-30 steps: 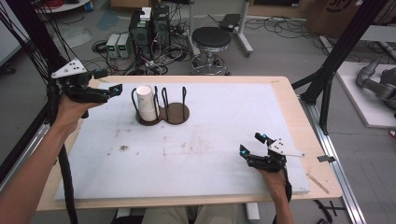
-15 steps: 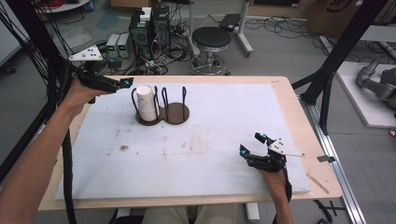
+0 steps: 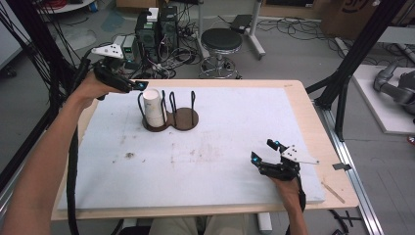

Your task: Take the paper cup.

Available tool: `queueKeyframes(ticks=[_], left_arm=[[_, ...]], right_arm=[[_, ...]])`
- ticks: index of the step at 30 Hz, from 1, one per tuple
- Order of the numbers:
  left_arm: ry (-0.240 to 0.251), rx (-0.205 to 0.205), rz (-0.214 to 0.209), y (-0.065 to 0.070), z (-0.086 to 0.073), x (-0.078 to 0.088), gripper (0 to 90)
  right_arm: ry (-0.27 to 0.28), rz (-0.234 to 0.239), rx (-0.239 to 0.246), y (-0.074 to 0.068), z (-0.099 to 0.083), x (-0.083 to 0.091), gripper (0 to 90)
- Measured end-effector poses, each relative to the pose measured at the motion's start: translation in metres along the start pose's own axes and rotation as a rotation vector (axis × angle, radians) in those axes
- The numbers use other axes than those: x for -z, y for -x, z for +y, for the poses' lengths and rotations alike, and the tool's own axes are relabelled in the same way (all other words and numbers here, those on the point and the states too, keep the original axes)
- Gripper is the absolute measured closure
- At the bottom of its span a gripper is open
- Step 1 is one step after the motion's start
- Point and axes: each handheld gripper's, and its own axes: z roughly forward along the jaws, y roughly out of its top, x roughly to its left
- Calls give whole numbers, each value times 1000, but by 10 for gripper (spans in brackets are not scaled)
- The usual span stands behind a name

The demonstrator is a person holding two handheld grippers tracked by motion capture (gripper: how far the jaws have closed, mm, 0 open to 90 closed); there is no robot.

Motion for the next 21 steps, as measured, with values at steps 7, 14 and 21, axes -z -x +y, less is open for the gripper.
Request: queueKeyframes(ticks=[7, 14, 21], left_arm=[[-66, -21, -42, -6, -2, -9, 104], [-147, -22, -53, -14, -12, -16, 105], [-219, -57, -78, -16, -4, -25, 115]], right_arm=[[-3, -2, -1, 0, 0, 0, 171], [0, -6, 8, -1, 0, 0, 171], [-2, -11, 9, -1, 0, 0, 171]])
